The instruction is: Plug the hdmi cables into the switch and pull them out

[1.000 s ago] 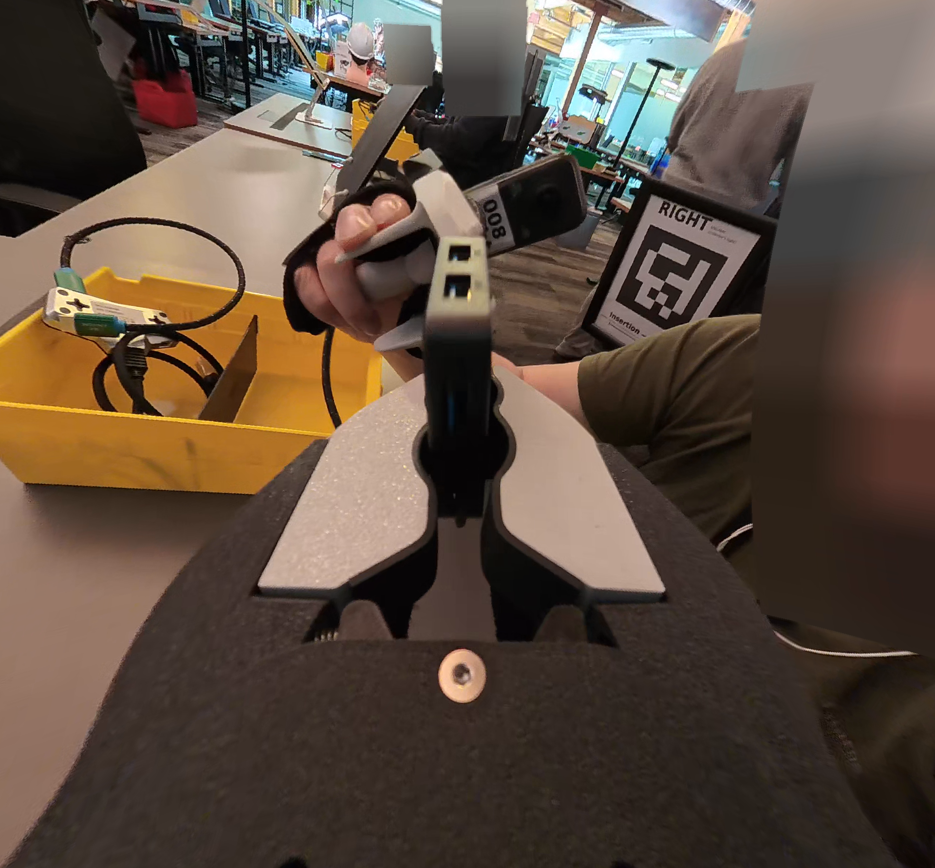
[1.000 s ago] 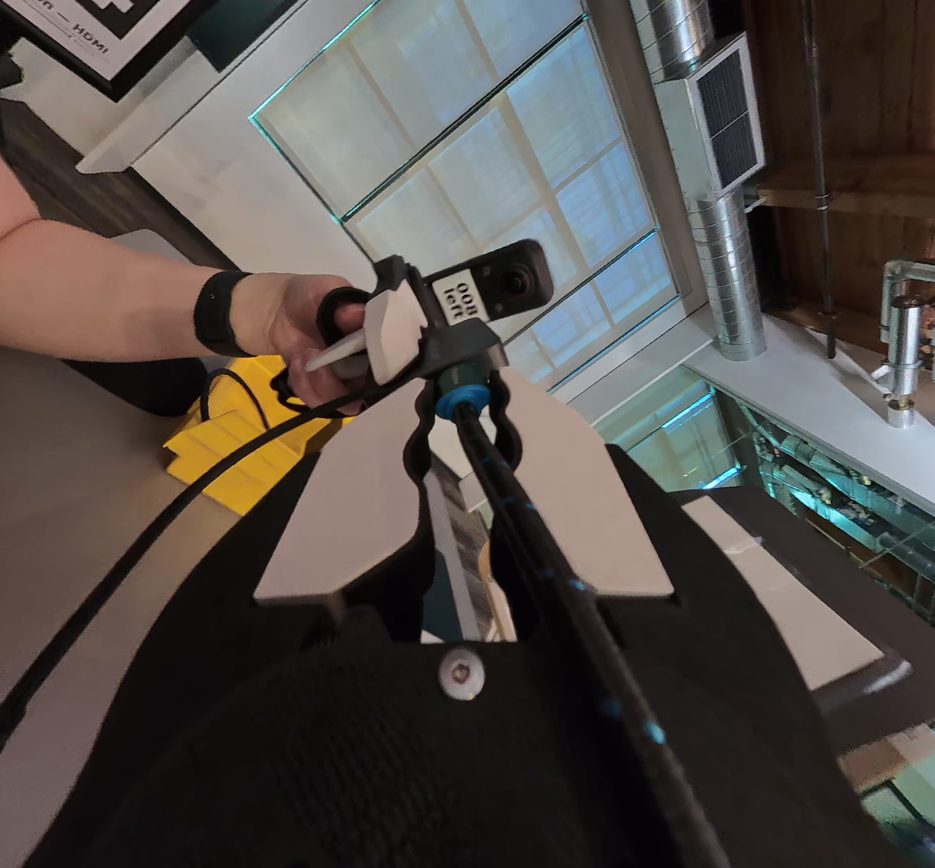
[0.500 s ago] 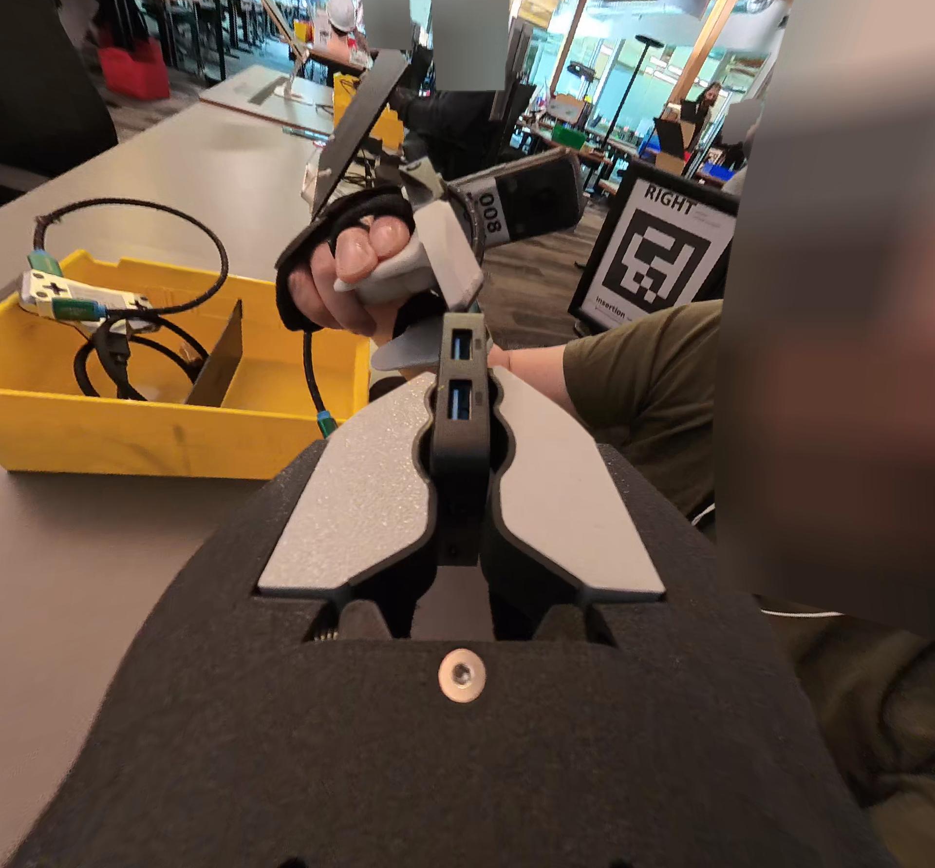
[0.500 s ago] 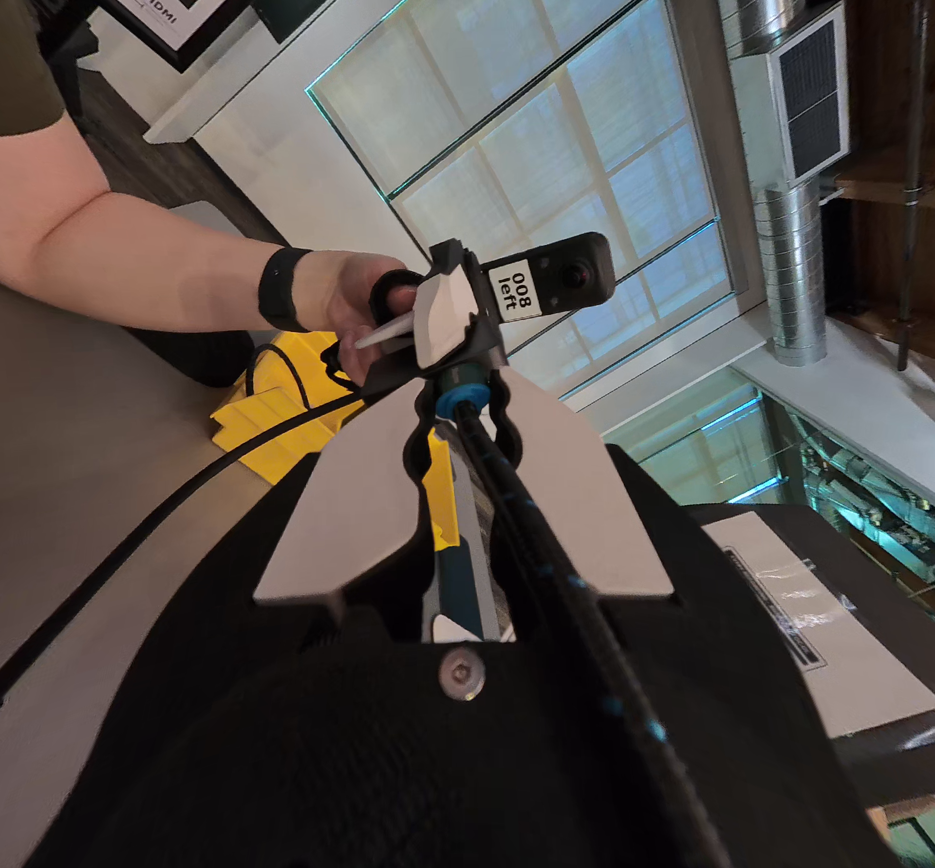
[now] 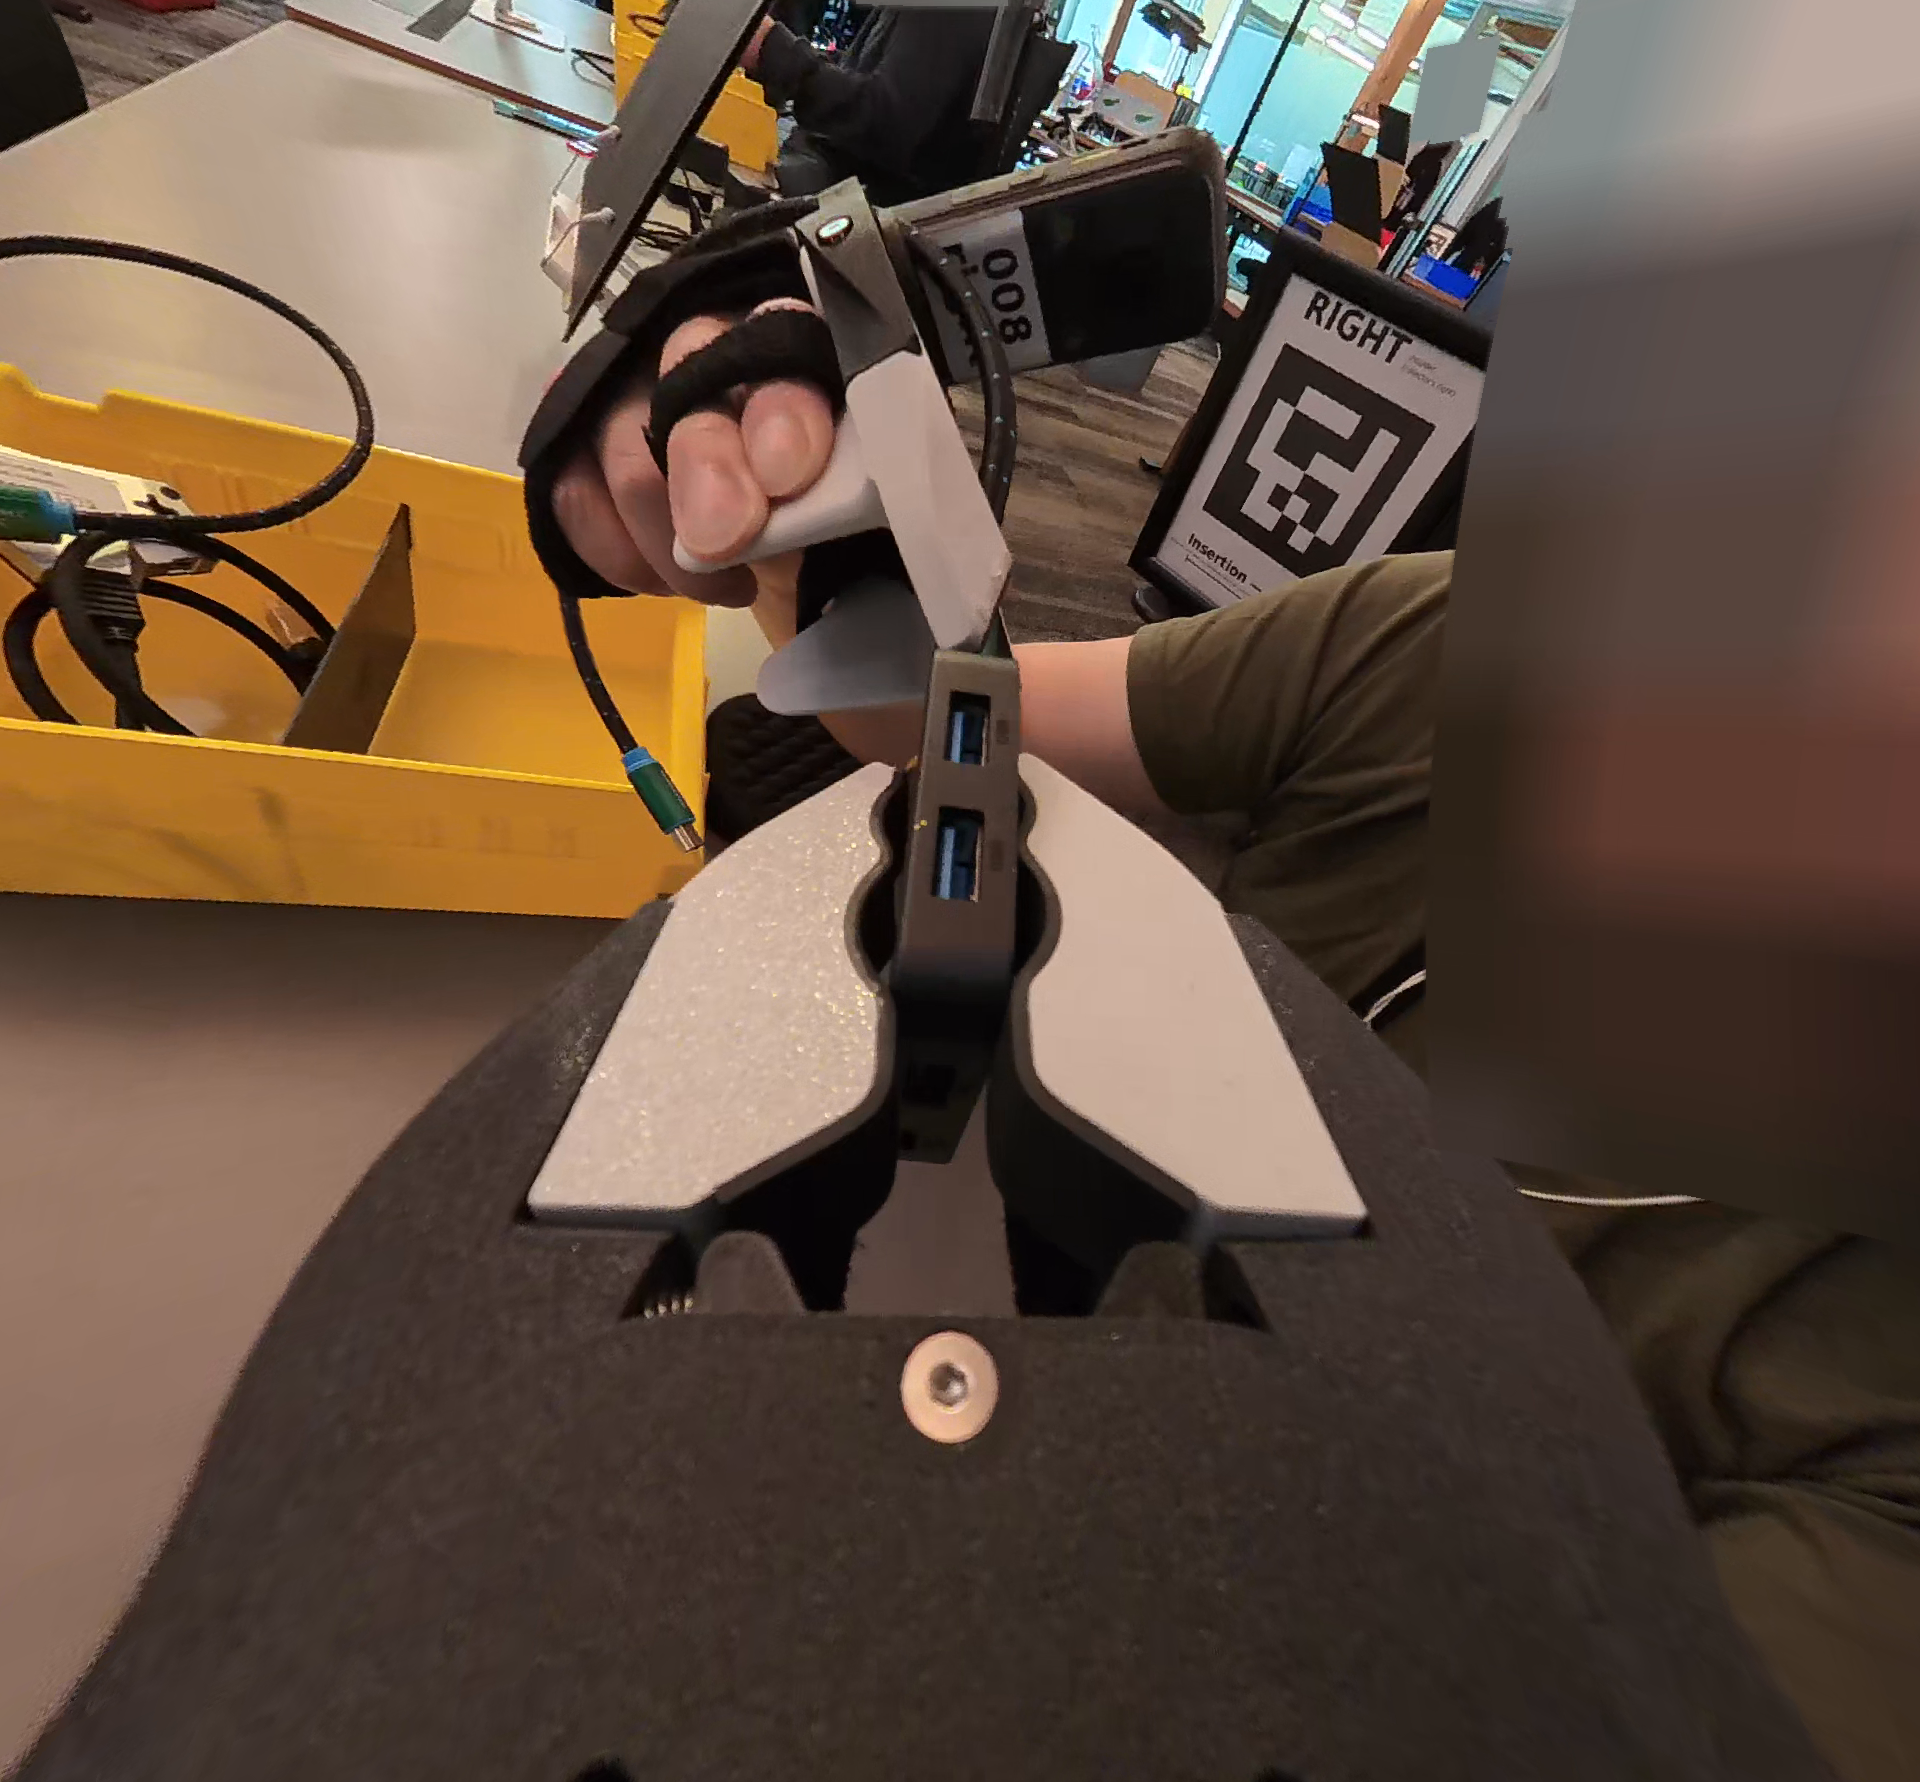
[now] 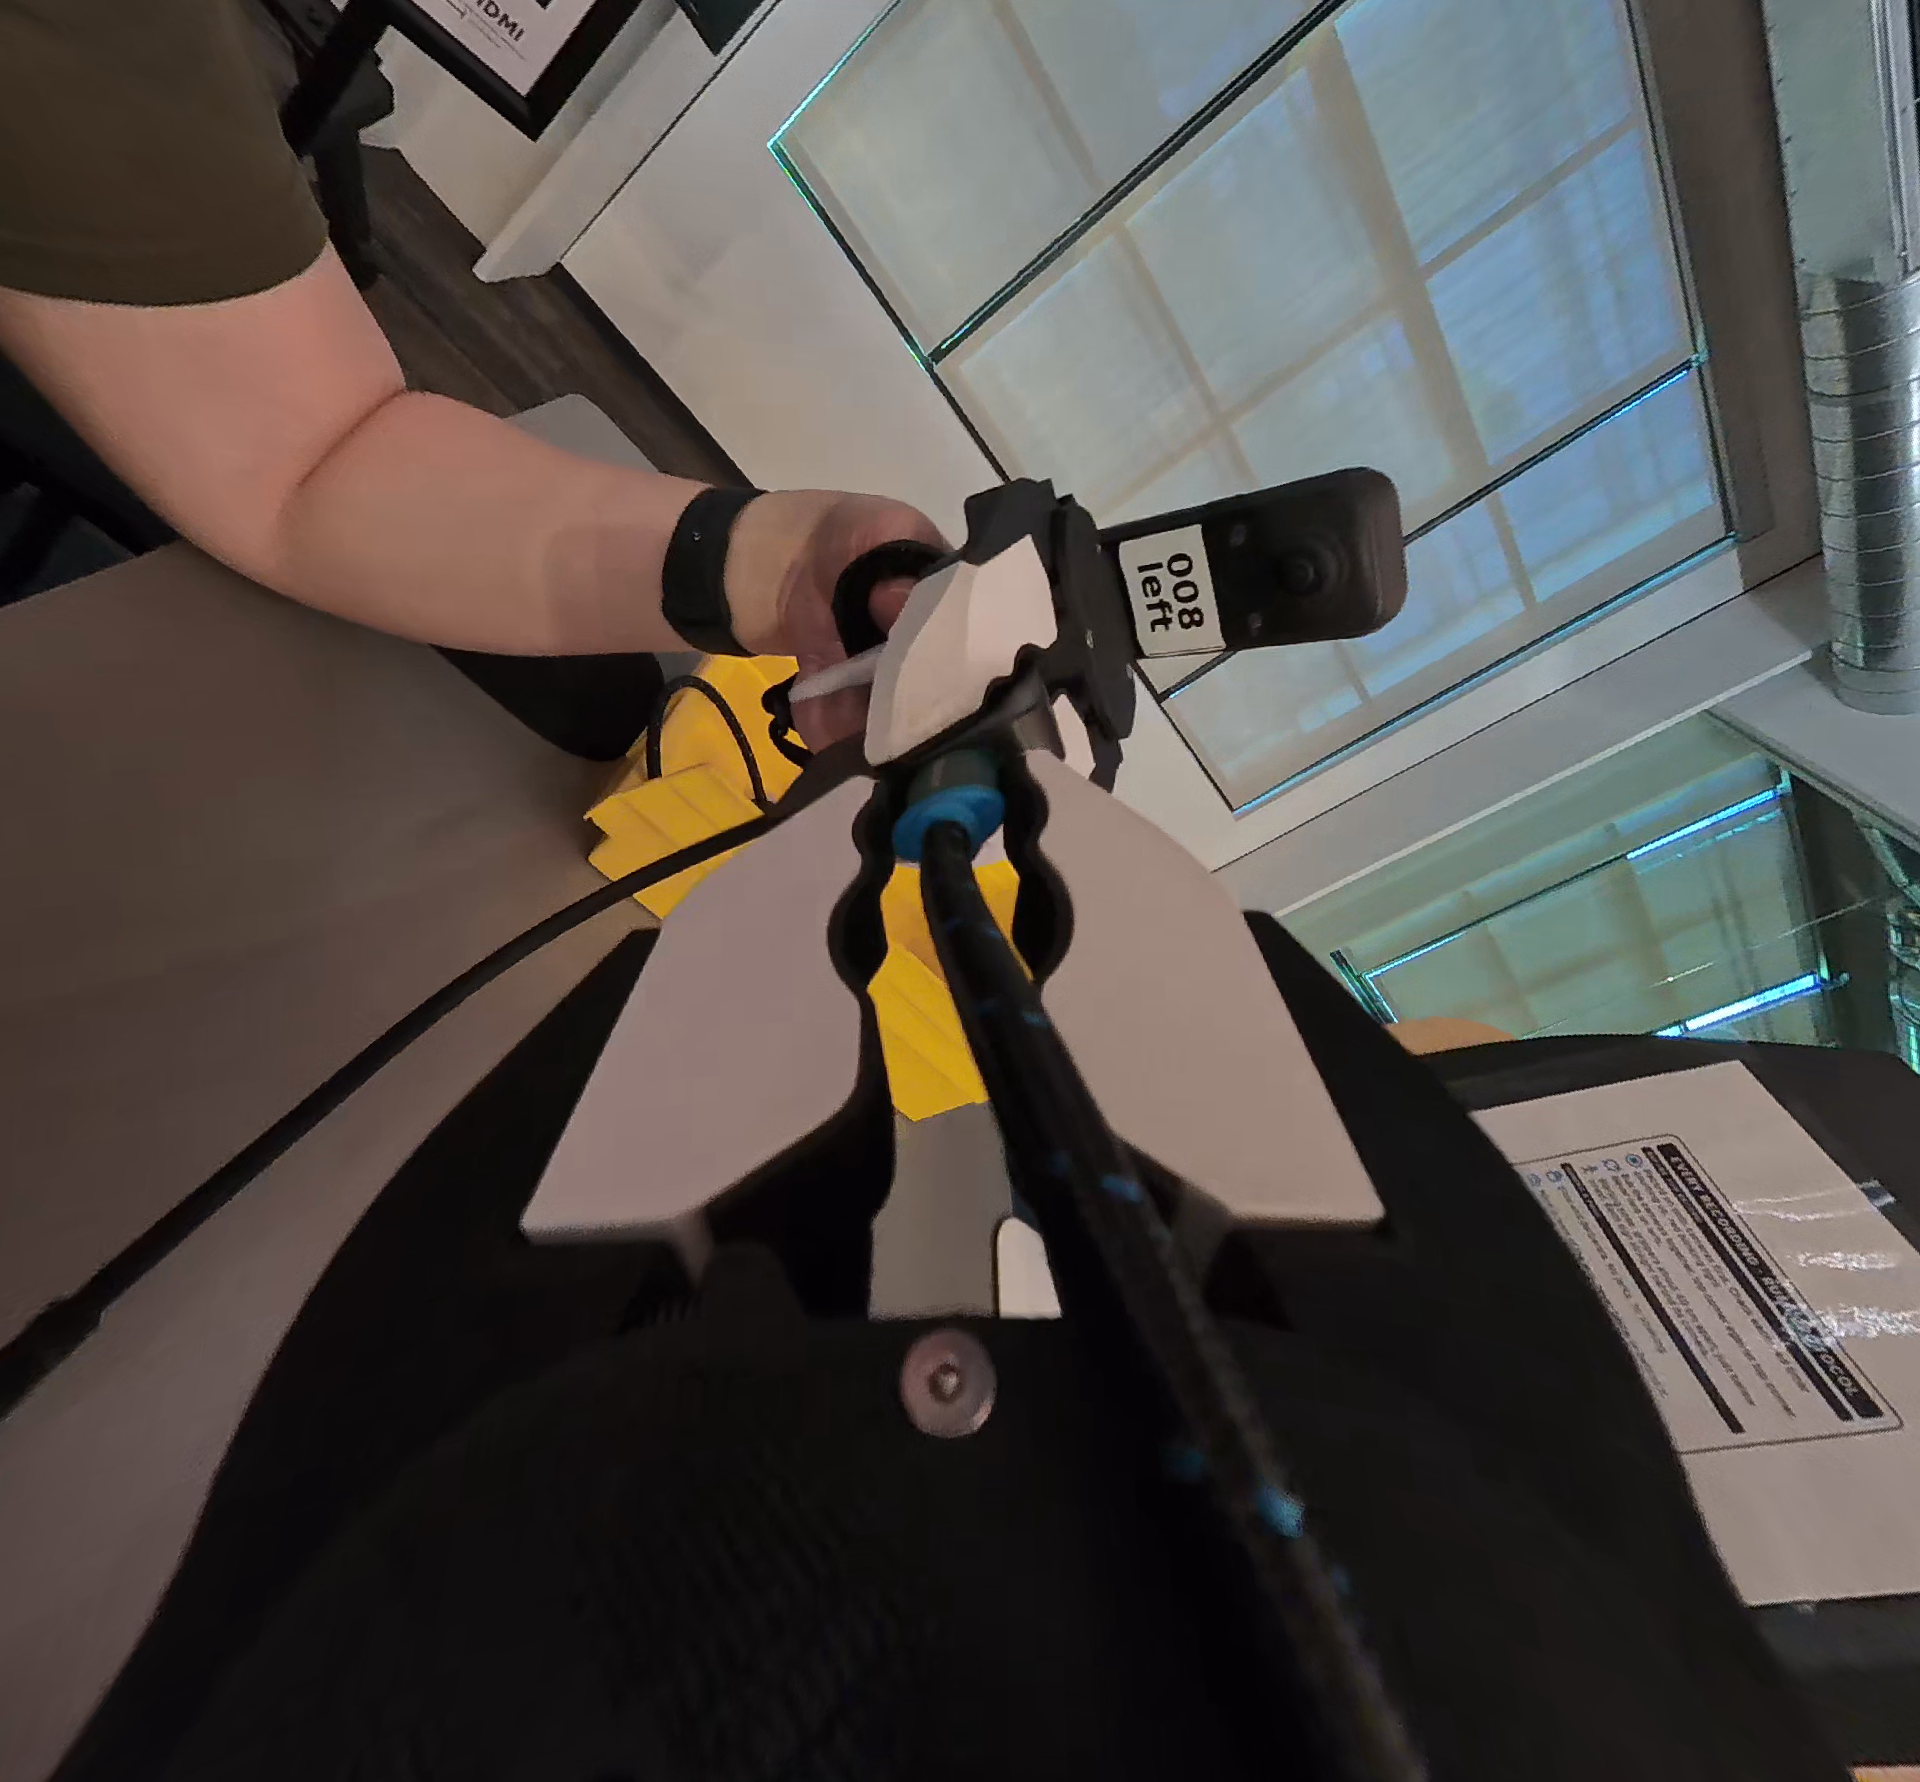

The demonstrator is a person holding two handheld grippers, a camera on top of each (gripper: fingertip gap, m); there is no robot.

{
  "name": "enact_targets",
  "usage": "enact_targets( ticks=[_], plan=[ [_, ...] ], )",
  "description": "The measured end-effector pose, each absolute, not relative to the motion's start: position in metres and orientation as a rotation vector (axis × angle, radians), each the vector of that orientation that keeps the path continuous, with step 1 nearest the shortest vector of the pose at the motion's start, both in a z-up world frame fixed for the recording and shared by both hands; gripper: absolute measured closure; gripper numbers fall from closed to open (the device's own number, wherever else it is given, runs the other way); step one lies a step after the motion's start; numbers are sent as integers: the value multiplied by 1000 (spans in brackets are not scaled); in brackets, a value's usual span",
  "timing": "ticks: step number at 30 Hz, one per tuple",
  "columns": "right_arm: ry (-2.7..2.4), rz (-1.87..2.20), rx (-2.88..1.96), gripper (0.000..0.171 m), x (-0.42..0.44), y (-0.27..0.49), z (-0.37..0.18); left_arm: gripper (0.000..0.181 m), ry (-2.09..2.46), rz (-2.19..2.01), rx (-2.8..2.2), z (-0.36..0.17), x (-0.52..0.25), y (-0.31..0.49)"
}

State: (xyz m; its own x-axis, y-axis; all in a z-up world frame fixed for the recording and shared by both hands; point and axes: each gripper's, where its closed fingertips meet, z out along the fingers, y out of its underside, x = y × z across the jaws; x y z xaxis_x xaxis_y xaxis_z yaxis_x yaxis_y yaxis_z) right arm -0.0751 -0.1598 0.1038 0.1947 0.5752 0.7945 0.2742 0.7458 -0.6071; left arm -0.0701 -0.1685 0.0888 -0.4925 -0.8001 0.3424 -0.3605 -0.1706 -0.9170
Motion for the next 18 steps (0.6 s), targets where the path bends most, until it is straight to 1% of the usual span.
enact_targets(
  ticks=[1,9,12,16,18],
  plan=[
    [-1391,237,-759,149,-75,-158,103,167,1738,-1697,-1332,88,-70,-167],
    [-1328,241,-718,150,-77,-155,109,167,1701,-1659,-1314,94,-70,-164],
    [-1288,262,-710,150,-78,-152,114,166,1638,-1746,-1273,106,-70,-161],
    [-1218,188,-717,149,-72,-141,121,145,1622,-1680,-1299,104,-73,-146],
    [-1132,219,-697,150,-63,-141,134,143,1585,-1696,-1297,105,-77,-140]
  ],
)
